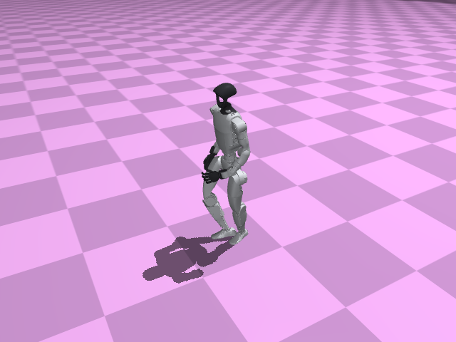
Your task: Walk run
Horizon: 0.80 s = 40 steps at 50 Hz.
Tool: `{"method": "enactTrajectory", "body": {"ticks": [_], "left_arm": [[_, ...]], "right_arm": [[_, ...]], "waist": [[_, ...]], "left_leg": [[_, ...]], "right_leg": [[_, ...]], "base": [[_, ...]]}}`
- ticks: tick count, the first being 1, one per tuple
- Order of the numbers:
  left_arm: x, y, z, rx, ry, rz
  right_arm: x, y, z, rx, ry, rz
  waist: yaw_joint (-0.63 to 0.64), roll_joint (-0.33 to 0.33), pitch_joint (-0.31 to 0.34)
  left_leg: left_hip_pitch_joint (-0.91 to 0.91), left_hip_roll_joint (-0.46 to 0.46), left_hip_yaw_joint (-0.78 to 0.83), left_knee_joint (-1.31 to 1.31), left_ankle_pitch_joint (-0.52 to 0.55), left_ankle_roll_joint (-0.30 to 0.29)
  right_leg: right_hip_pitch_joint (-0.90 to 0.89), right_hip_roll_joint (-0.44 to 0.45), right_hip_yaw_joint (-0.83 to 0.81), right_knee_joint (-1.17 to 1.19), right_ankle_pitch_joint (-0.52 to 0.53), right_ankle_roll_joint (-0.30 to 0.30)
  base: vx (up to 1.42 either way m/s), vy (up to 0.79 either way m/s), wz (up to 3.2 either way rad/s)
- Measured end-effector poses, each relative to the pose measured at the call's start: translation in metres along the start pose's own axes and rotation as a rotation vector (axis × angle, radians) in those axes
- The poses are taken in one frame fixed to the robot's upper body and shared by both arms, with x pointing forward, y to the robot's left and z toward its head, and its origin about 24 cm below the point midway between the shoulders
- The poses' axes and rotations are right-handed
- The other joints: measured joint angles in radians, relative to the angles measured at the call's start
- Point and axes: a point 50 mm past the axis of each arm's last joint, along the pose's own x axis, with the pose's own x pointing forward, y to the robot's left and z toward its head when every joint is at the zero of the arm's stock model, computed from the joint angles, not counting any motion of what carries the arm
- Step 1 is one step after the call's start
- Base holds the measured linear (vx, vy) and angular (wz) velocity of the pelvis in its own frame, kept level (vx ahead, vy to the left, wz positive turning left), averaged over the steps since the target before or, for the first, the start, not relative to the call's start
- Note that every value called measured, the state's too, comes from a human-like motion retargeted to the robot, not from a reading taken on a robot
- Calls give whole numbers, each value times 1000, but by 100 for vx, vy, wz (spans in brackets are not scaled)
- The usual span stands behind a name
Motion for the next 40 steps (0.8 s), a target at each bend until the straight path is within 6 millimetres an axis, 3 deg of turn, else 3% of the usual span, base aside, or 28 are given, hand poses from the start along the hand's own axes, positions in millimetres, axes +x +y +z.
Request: {"method": "enactTrajectory", "body": {"ticks": [5, 7, 9, 11, 13, 15, 17, 20, 22, 25, 27, 30, 32, 33, 35, 37, 40], "left_arm": [[37, -12, 58, -11, -269, -30], [40, -9, 73, 48, -318, -62], [35, -7, 74, 111, -308, -87], [27, -13, 61, 124, -246, -113], [17, -26, 34, 40, -140, -130], [6, -44, 2, -136, -25, -161], [-7, -53, -19, -326, 38, -132], [-34, -52, -37, -461, 65, -13], [-55, -40, -43, -430, 88, 24], [-84, -23, -45, -359, 113, 80], [-86, -15, -36, -337, 56, 116], [-52, -1, -3, -273, -121, 98], [-21, 14, 28, -168, -225, 10], [-6, 19, 41, -120, -260, -42], [26, 11, 65, -81, -321, -165], [41, 16, 86, -59, -394, -227], [50, 23, 122, 37, -507, -259]], "right_arm": [[-8, -16, 2, 23, -20, -65], [-9, -26, 9, 1, -45, -62], [-6, -34, 19, -30, -79, -46], [7, -35, 36, -63, -135, -15], [30, -26, 60, -103, -160, 49], [59, -10, 92, -140, -162, 160], [81, 10, 135, -197, -191, 296], [92, 39, 193, -329, -319, 431], [86, 56, 223, -428, -456, 482], [67, 73, 244, -527, -630, 541], [57, 78, 242, -512, -699, 537], [54, 81, 221, -439, -691, 510], [57, 72, 201, -395, -642, 433], [58, 62, 187, -376, -599, 378], [57, 36, 137, -319, -433, 243], [48, 30, 93, -253, -287, 230], [22, 8, 68, -204, -263, 223]], "waist": [[-75, 28, -36], [-112, 43, -45], [-133, 54, -56], [-142, 56, -70], [-119, 25, -85], [-123, -14, -62], [-83, -44, -34], [2, -82, -17], [85, -91, -20], [237, -115, -24], [292, -119, -10], [266, -107, 0], [207, -87, -2], [178, -69, -8], [146, 6, -51], [65, 47, -76], [-65, 52, -120]], "left_leg": [[6, -1, -26, -33, -2, -20], [11, -1, -38, -17, 0, -41], [18, 6, -45, 24, 35, -75], [20, 17, -40, 106, 116, -114], [13, 19, 46, 244, 267, -128], [-62, 11, 67, 508, 438, -97], [-172, 4, 72, 792, 428, -50], [-288, 42, 152, 953, 298, 12], [-402, 19, 134, 894, 245, -11], [-517, 20, 145, 635, 199, -39], [-517, 9, 131, 385, 174, -49], [-479, -4, 53, 140, 163, -45], [-450, 5, -8, 168, 176, 68], [-427, 36, 15, 240, 81, 84], [-412, 55, -125, 345, -9, 68], [-356, 89, -137, 374, -76, 37], [-245, 22, -116, 250, -42, 23]], "right_leg": [[-152, 20, -29, -128, -57, -50], [-188, 47, 29, -153, -68, -43], [-177, 55, 42, -167, -85, -51], [-119, 40, 7, -202, -112, -92], [-30, 20, 13, -232, -193, -118], [-9, -11, 135, -206, -220, -82], [46, -73, 129, -194, -262, -68], [139, -74, 193, -272, -262, -45], [229, -50, 167, -401, -178, -36], [350, -23, 123, -552, 84, 15], [423, 14, 123, -597, 286, 30], [515, 64, 58, -558, 484, 22], [499, 64, -9, -388, 581, 5], [467, 63, -36, -251, 564, -13], [360, 76, -65, 37, 451, -43], [183, 24, -47, 261, 344, -20], [-78, -51, -37, 302, 139, -61]], "base": [[59, -11, 30], [61, -14, 37], [63, -14, 39], [93, -18, 46], [123, -18, 4], [111, -2, 37], [110, 1, -11], [98, 4, -31], [116, -4, -49], [124, -12, -86], [144, -23, -30], [109, -44, 54], [143, -52, 103], [191, -41, 102], [197, -25, 72], [147, -24, 7], [140, -23, 7]]}}
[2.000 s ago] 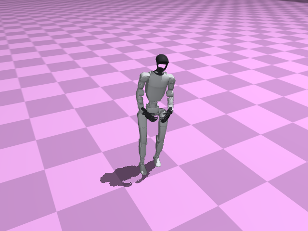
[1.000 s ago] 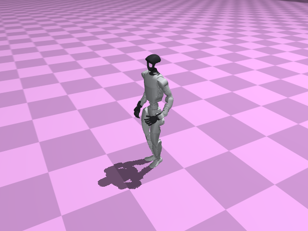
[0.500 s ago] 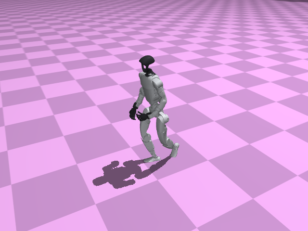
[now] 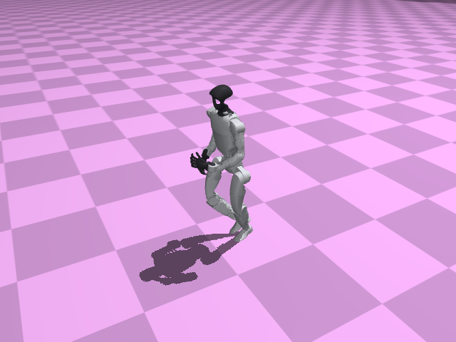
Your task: Walk run
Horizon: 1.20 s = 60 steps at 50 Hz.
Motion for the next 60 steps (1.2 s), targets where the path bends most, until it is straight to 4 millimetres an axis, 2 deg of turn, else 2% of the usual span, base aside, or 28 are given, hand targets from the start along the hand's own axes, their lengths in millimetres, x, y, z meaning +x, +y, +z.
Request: {"method": "enactTrajectory", "body": {"ticks": [3, 5, 8, 10, 12, 15, 17, 20, 22, 25, 27, 28, 30, 32, 34, 37, 39, 40, 42, 43, 45, 47, 50, 52, 55, 57, 58, 60], "left_arm": [[-7, 2, 11, 74, 13, -20], [-18, -10, 3, 29, 43, 4], [-41, -26, -20, -78, 125, 114], [-64, -25, -35, -89, 215, 186], [-92, -40, -58, -128, 357, 215], [-127, -80, -80, -249, 527, 149], [-141, -100, -82, -350, 525, 186], [-156, -106, -75, -374, 495, 293], [-154, -94, -69, -293, 475, 318], [-136, -66, -66, -175, 443, 322], [-118, -53, -69, -147, 416, 293], [-106, -50, -70, -163, 392, 270], [-70, -53, -73, -288, 311, 212], [-40, -39, -61, -330, 183, 173], [-26, -15, -35, -191, 108, 116], [-24, -6, -10, -3, 101, 68], [-24, -23, -11, -30, 90, 78], [-26, -31, -14, -69, 89, 92], [-40, -35, -25, -156, 131, 144], [-49, -34, -30, -187, 157, 180], [-72, -34, -46, -235, 229, 277], [-89, -60, -70, -360, 324, 355], [-93, -102, -88, -576, 325, 378], [-110, -94, -80, -491, 324, 355], [-133, -66, -55, -233, 334, 362], [-134, -51, -41, -121, 299, 397], [-132, -46, -36, -87, 275, 412], [-120, -38, -31, -40, 234, 408]], "right_arm": [[-39, -26, -2, -67, -37, -149], [-49, -33, 1, -83, -93, -248], [-16, -32, 23, -86, -193, -208], [24, -25, 56, -150, -262, -75], [52, -19, 82, -223, -278, 15], [77, -9, 117, -257, -348, 106], [81, -9, 134, -302, -364, 158], [80, 6, 143, -371, -379, 189], [73, 7, 141, -346, -416, 149], [65, 10, 109, -246, -353, 86], [58, 4, 74, -196, -221, 37], [49, -2, 52, -186, -135, -11], [23, -3, 7, -152, 32, -118], [7, 4, -9, -124, 69, -79], [-13, -6, -11, -151, 39, -87], [-44, -18, -7, -213, -39, -193], [-52, -19, -1, -219, -102, -229], [-51, -19, 5, -224, -136, -229], [-23, -17, 32, -270, -238, -148], [-2, -16, 51, -309, -294, -94], [38, -6, 87, -369, -381, 3], [61, 4, 108, -375, -422, 56], [77, 18, 135, -376, -494, 131], [78, 23, 147, -380, -520, 148], [77, 37, 156, -326, -567, 190], [76, 42, 159, -284, -595, 215], [77, 42, 160, -283, -594, 225], [77, 37, 156, -316, -558, 224]], "waist": [[-105, 27, -13], [-163, 23, -16], [-177, -78, 22], [-162, -136, 49], [-119, -180, 41], [60, -213, 30], [160, -173, 18], [259, -161, 22], [313, -154, 48], [334, -126, 67], [300, -105, 68], [274, -89, 65], [245, -59, 48], [108, -28, 7], [16, -49, -8], [-77, -55, -17], [-135, -62, -14], [-166, -72, -7], [-204, -122, 21], [-219, -152, 38], [-205, -193, 51], [-135, -219, 57], [21, -258, 73], [95, -199, 76], [257, -161, 114], [352, -138, 137], [373, -129, 146], [361, -92, 147]], "left_leg": [[163, -27, -8, -119, 247, -56], [251, -32, 46, -139, 488, -77], [324, -85, 223, 4, 734, -3], [294, -75, 338, 215, 670, 16], [239, -68, 438, 383, 546, 88], [-46, -66, 318, 564, 402, 40], [-189, -11, 279, 513, 311, 30], [-290, 17, 287, 248, 240, 36], [-296, -25, 213, 7, 255, -2], [-280, -16, 90, -169, 373, -17], [-261, 5, 70, -32, 279, 111], [-246, 62, 62, 68, 220, 80], [-214, 56, 0, 227, 67, 82], [-131, 55, -16, 178, 23, 56], [-5, -20, 18, 53, 74, 39], [218, -76, 49, -119, 372, -3], [333, -72, 109, -160, 649, -29], [385, -67, 167, -164, 760, -31], [436, -100, 227, -86, 849, -2], [445, -121, 241, -19, 823, -26], [427, -95, 397, 166, 721, 4], [349, -106, 447, 342, 606, 107], [69, -68, 412, 521, 454, 122], [-76, -10, 363, 422, 377, 100], [-205, -22, 290, 81, 361, 28], [-229, -27, 201, -144, 342, -41], [-238, -11, 154, -213, 349, -83], [-246, 13, 88, -232, 387, -64]], "right_leg": [[-123, -31, -57, -248, -85, -48], [-150, -8, 8, -490, -108, 2], [-83, -26, 163, -679, -51, -21], [-44, -39, 235, -571, -186, -61], [-13, -119, 247, -466, -304, -35], [118, -110, 273, -488, -391, 30], [295, 3, 209, -684, -280, 48], [515, 81, 173, -858, 93, 126], [606, 120, 192, -890, 389, 174], [680, 174, 139, -798, 596, 150], [621, 198, 126, -573, 537, 149], [569, 223, 128, -449, 505, 153], [404, 227, 141, -176, 399, 153], [183, 129, 60, 13, 234, 122], [24, 5, 17, 16, 88, 49], [-96, -72, -80, -252, -33, -24], [-122, -35, -33, -524, -54, 0], [-122, -23, 15, -647, -62, 34], [-102, -11, 154, -744, -39, 8], [-80, -25, 205, -746, 19, -9], [-56, 8, 309, -586, -154, -121], [-17, -81, 317, -441, -270, -81], [180, -101, 313, -500, -357, -20], [366, -5, 190, -686, -207, 14], [564, 121, 223, -844, 241, 115], [649, 159, 202, -847, 454, 157], [671, 185, 241, -817, 513, 165], [681, 232, 205, -708, 540, 168]], "base": [[141, -25, 66], [190, -48, 72], [153, -42, -34], [153, -38, -75], [235, -42, -10], [180, -26, -9], [168, -17, -37], [184, -29, -53], [187, -27, -21], [170, -37, 13], [175, -39, 78], [242, -41, 76], [230, -41, 33], [122, -24, 12], [218, -48, 2], [206, -47, 82], [177, -45, 104], [164, -54, 38], [183, -66, -42], [176, -55, -82], [183, -41, -90], [216, -29, -13], [229, -36, 10], [182, -36, 6], [184, -46, -93], [151, -39, -109], [168, -38, -42], [216, -40, 34]]}}
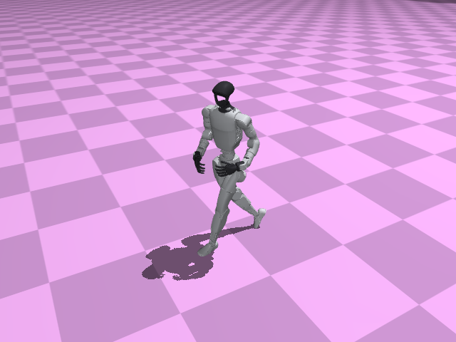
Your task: Walk run
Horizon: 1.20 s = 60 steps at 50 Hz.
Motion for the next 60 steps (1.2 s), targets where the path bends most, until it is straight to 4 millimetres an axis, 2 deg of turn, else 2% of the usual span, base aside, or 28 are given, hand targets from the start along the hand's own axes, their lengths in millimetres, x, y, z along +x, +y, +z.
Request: {"method": "enactTrajectory", "body": {"ticks": [1, 2, 5, 7, 8, 10, 13, 15, 17, 18, 20, 22, 25, 28, 32, 33, 35, 37, 40, 42, 45, 48, 50, 52, 53, 55, 57, 60], "left_arm": [[6, -2, 2, 13, -10, -20], [13, -5, 3, 24, -16, -44], [30, -17, 0, 1, -17, -146], [49, -28, 6, -34, -61, -211], [57, -30, 13, -24, -98, -236], [65, -28, 28, 41, -157, -272], [69, -27, 48, 179, -211, -314], [64, -8, 59, 380, -188, -282], [55, 17, 54, 564, -80, -183], [47, 26, 44, 589, -15, -138], [29, 30, 11, 522, 128, -76], [4, 10, -23, 415, 269, -124], [-11, 1, -35, 389, 324, -126], [-30, 1, -34, 358, 319, -86], [-35, -6, -30, 327, 265, -64], [-29, -4, -27, 334, 240, -58], [-6, 6, -16, 380, 173, -58], [20, 15, -4, 424, 110, -79], [57, 16, 14, 443, 4, -167], [76, 11, 28, 457, -50, -216], [83, 8, 48, 500, -126, -243], [77, 3, 54, 443, -161, -182], [68, -1, 47, 376, -125, -135], [58, -3, 33, 321, -55, -93], [51, 0, 25, 298, -13, -59], [28, -1, -2, 246, 111, -5], [11, -25, -29, 169, 224, -74], [-11, -42, -52, 69, 333, -140]], "right_arm": [[-6, 0, -8, -14, 46, -10], [-14, 1, -17, -20, 98, -23], [-54, 33, -60, 69, 311, -97], [-75, 48, -71, 219, 360, -110], [-87, 44, -72, 256, 349, -135], [-110, 33, -68, 226, 327, -205], [-149, 21, -60, 128, 357, -305], [-161, 18, -58, 125, 369, -348], [-142, 19, -57, 177, 317, -346], [-126, 21, -57, 203, 287, -331], [-91, 27, -55, 251, 217, -270], [-73, 36, -57, 304, 208, -235], [-44, 34, -46, 279, 164, -96], [-28, 30, -30, 180, 131, -50], [-32, 24, -20, 96, 87, -202], [-36, 25, -22, 81, 97, -229], [-44, 26, -32, 38, 161, -251], [-61, 32, -53, 36, 299, -263], [-99, 53, -78, 154, 464, -318], [-119, 46, -76, 204, 432, -340], [-149, 32, -67, 129, 415, -412], [-164, 26, -59, 86, 395, -468], [-159, 20, -56, 75, 357, -468], [-130, 4, -48, 21, 280, -402], [-109, -5, -42, -16, 239, -344], [-69, -14, -34, -62, 185, -237], [-51, -26, -30, -39, 157, -245], [-16, -34, -10, -21, 68, -133]], "waist": [[-18, 18, -8], [-49, 31, -22], [-134, 44, -50], [-258, 62, -92], [-281, 50, -107], [-340, 51, -124], [-462, 59, -132], [-490, 39, -133], [-508, -36, -109], [-526, -73, -96], [-510, -128, -112], [-438, -132, -109], [-291, -153, -113], [-180, -86, -118], [-52, -9, -89], [-44, 12, -88], [-71, 64, -80], [-148, 90, -94], [-196, 125, -105], [-287, 79, -155], [-408, 92, -182], [-521, 115, -176], [-560, 88, -174], [-551, 21, -160], [-553, -5, -156], [-549, -62, -170], [-463, -98, -149], [-323, -93, -132]], "left_leg": [[-3, -31, -6, 69, 4, 138], [-9, -45, -26, 155, -17, 218], [30, 10, -44, 455, -247, 157], [179, -39, -79, 343, -288, 146], [238, -68, -57, 288, -284, 139], [374, -109, -43, 183, -203, 120], [553, -123, -14, 98, 130, 93], [644, -130, 103, 98, 327, 112], [677, -175, 179, 195, 418, 165], [682, -186, 208, 272, 384, 174], [651, -165, 355, 427, 295, 211], [550, -119, 301, 641, 174, 225], [272, -131, 259, 708, 50, 188], [110, -57, 229, 496, -32, 135], [43, -38, 63, 88, -45, 10], [38, -21, 42, 42, -28, -1], [38, 11, 15, 56, 105, 74], [34, 10, -23, 278, -123, 195], [116, 48, -66, 421, -314, 135], [208, -24, -18, 310, -320, 123], [392, -85, -16, 150, -211, 68], [562, -89, 24, 64, 122, -2], [664, -82, 148, 62, 314, 3], [688, -118, 182, 181, 435, 43], [673, -118, 211, 272, 423, 44], [660, -120, 349, 449, 300, 137], [544, -107, 283, 643, 184, 160], [271, -73, 217, 748, 5, 126]], "right_leg": [[-17, -12, -49, 94, -7, 17], [-51, -16, -80, 190, -20, 36], [-293, -33, 25, 529, -195, 73], [-485, -140, -49, 628, -395, 25], [-561, -201, -73, 619, -475, -41], [-665, -264, -148, 495, -570, -152], [-746, -304, -183, 161, -585, -144], [-770, -305, -79, 1, -624, -130], [-776, -336, 62, -31, -550, -146], [-765, -367, 102, -14, -453, -185], [-786, -362, 140, 218, -691, -292], [-699, -416, 152, 326, -821, -219], [-542, -399, 116, 258, -892, -175], [-283, -238, -17, 17, -676, -122], [-35, -91, -61, -122, -137, -30], [3, -82, -78, -107, -52, -17], [14, -28, -50, 3, 34, -19], [-52, -67, -180, 233, -113, -95], [-323, -112, -111, 581, -345, -135], [-558, -229, -93, 669, -506, -130], [-731, -274, -167, 478, -627, -208], [-794, -263, -189, 127, -638, -192], [-811, -235, -49, -22, -660, -193], [-778, -274, -9, -23, -615, -222], [-768, -293, -6, 50, -632, -279], [-793, -298, 141, 269, -802, -317], [-671, -404, 84, 346, -913, -272], [-474, -327, 73, 219, -936, -212]], "base": [[232, -37, 80], [228, -33, 131], [240, -38, 43], [219, -39, 30], [165, -33, 1], [179, -41, 19], [187, -41, 117], [156, -40, 41], [155, -55, -8], [155, -54, -6], [194, -62, -21], [235, -58, 24], [193, -37, -1], [180, -44, -55], [199, -44, -61], [186, -38, -20], [144, -34, 29], [186, -37, 87], [202, -45, 10], [164, -40, 6], [176, -44, 43], [175, -41, 74], [165, -44, 25], [190, -67, -41], [153, -53, -57], [199, -56, -32], [216, -33, 10], [188, -31, -14]]}}
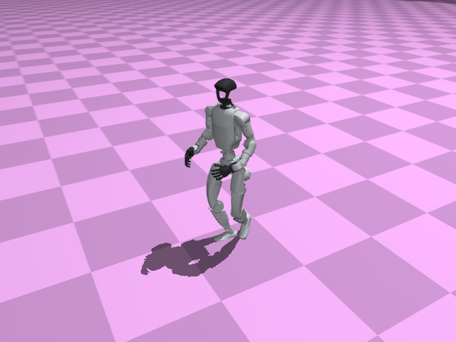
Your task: Walk run
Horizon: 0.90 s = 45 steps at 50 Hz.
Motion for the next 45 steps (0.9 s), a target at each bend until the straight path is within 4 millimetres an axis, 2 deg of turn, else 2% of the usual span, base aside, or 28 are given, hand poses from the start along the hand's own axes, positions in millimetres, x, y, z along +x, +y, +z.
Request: {"method": "enactTrajectory", "body": {"ticks": [2, 3, 6, 8, 10, 11, 12, 15, 17, 18, 20, 22, 23, 25, 27, 28, 29, 30, 32, 33, 35, 37, 40, 42, 43, 45], "left_arm": [[-14, 4, -3, -23, -12, 35], [-22, 9, -3, -12, -24, 54], [-39, 26, 0, 54, -41, 96], [-33, 33, 7, 69, -72, 112], [-13, 41, 19, 84, -126, 112], [-2, 48, 29, 105, -164, 104], [8, 54, 38, 125, -197, 96], [33, 56, 61, 162, -282, 34], [48, 59, 81, 186, -347, 8], [49, 63, 90, 218, -367, 8], [48, 69, 104, 285, -399, 12], [45, 68, 113, 297, -431, 15], [42, 65, 111, 268, -433, 23], [37, 55, 102, 185, -413, 31], [30, 55, 92, 154, -367, 48], [25, 57, 86, 154, -337, 66], [20, 59, 76, 151, -295, 86], [15, 60, 65, 146, -247, 106], [8, 41, 36, 125, -126, 36], [2, 33, 23, 129, -68, 12], [-13, 14, -1, 125, 28, -15], [-32, 3, -19, 63, 78, 36], [-55, -2, -32, -62, 109, 176], [-56, 11, -26, -63, 59, 265], [-54, 20, -20, -41, 25, 293], [-41, 39, -3, 43, -40, 288]], "right_arm": [[5, 4, 5, -63, 36, 69], [6, 7, 5, -95, 70, 94], [1, 11, 4, -117, 106, 97], [-7, 17, -1, -48, 98, 58], [-18, 23, -12, 40, 119, 38], [-27, 23, -23, 64, 163, 34], [-39, 24, -34, 82, 217, 26], [-89, 43, -76, 76, 458, -6], [-113, 56, -86, 99, 541, 70], [-121, 58, -87, 112, 548, 78], [-134, 54, -82, 117, 516, 31], [-144, 44, -73, 94, 452, -61], [-147, 40, -69, 85, 416, -115], [-143, 31, -60, 76, 332, -198], [-118, 21, -53, 57, 260, -170], [-100, 17, -48, 42, 221, -130], [-80, 13, -41, 25, 179, -80], [-61, 11, -33, 5, 137, -26], [-45, 6, -26, -27, 111, 10], [-34, 2, -19, -62, 84, 34], [-14, -7, -4, -183, 55, 111], [-3, -3, 3, -344, 109, 217], [5, 18, 1, -400, 175, 296], [3, 31, 0, -291, 145, 325], [0, 37, -2, -224, 136, 327], [-11, 37, -11, -113, 154, 292]], "waist": [[77, 36, -3], [126, 46, -4], [256, 67, 22], [313, 71, 49], [333, 91, 72], [311, 91, 75], [289, 92, 78], [193, 121, 67], [55, 128, 12], [-7, 135, -10], [-109, 156, -29], [-188, 171, -38], [-226, 173, -40], [-277, 158, -42], [-260, 96, -24], [-256, 62, -6], [-242, 35, -1], [-222, 11, -3], [-154, -26, 1], [-97, -50, -1], [9, -49, -13], [90, 8, -8], [214, 25, 14], [278, 34, 35], [298, 39, 44], [292, 70, 49]], "left_leg": [[-120, 50, -22, -117, -64, -33], [-164, 70, -17, -207, -81, -47], [-226, 62, -70, -540, -118, -105], [-241, 65, -140, -669, -116, -123], [-246, 90, -178, -654, 8, -61], [-247, 95, -169, -543, -103, 12], [-247, 107, -178, -439, -198, 49], [-157, 143, -252, -277, -382, -12], [-88, 112, -239, -327, -415, -29], [-43, 83, -241, -380, -406, -40], [85, 29, -236, -510, -315, -56], [204, 24, -215, -597, -100, -109], [254, 22, -200, -619, 39, -133], [348, 31, -91, -636, 281, -125], [386, -15, -36, -526, 383, -66], [377, -37, -28, -422, 364, -46], [362, -37, 32, -318, 317, -16], [343, -27, 119, -214, 257, 20], [281, 3, 153, -47, 147, 75], [192, 4, 137, 20, 104, 65], [-16, 20, 50, 55, 32, 11], [-125, 87, 16, -64, -47, -26], [-209, 89, -26, -418, -91, -83], [-210, 72, -83, -638, -133, -143], [-215, 83, -106, -700, -130, -174], [-229, 116, -170, -709, -86, -177]], "right_leg": [[164, 94, -68, -173, 133, 35], [238, 126, -98, -240, 232, 60], [398, 205, -120, -335, 596, 120], [462, 228, -124, -314, 801, 133], [478, 240, -182, -198, 945, 125], [444, 214, -233, -72, 883, 112], [399, 194, -256, 59, 813, 97], [158, 169, -173, 439, 567, 74], [-38, 93, -178, 517, 399, 71], [-117, 75, -187, 495, 336, 43], [-234, 50, -228, 370, 259, -6], [-294, 19, -302, 167, 227, -33], [-313, 31, -287, 45, 241, -11], [-334, 67, -166, -150, 219, 17], [-306, 36, -94, -196, 271, -38], [-286, 7, -73, -167, 350, -86], [-281, -2, -46, -87, 266, -119], [-284, -2, -17, 20, 99, -144], [-207, -48, 64, 104, -7, -76], [-160, -73, 63, 101, -41, -50], [-34, -35, 1, -1, -40, -20], [166, 96, -87, -226, 130, 3], [355, 179, -78, -376, 531, 75], [433, 204, -69, -387, 744, 119], [462, 205, -83, -367, 814, 132], [486, 229, -157, -264, 928, 130]], "base": [[181, -34, -22], [162, -37, -61], [170, -40, -51], [145, -44, -21], [170, -54, 4], [171, -53, 42], [181, -52, 47], [206, -46, 34], [176, -38, 34], [161, -43, 32], [152, -42, 60], [173, -45, 86], [187, -56, 79], [185, -63, 28], [168, -59, -77], [147, -42, -95], [155, -40, -106], [224, -46, -62], [248, -43, 0], [188, -39, -5], [160, -38, -15], [165, -32, -82], [184, -30, -133], [189, -26, -84], [141, -25, -30], [142, -29, 37]]}}
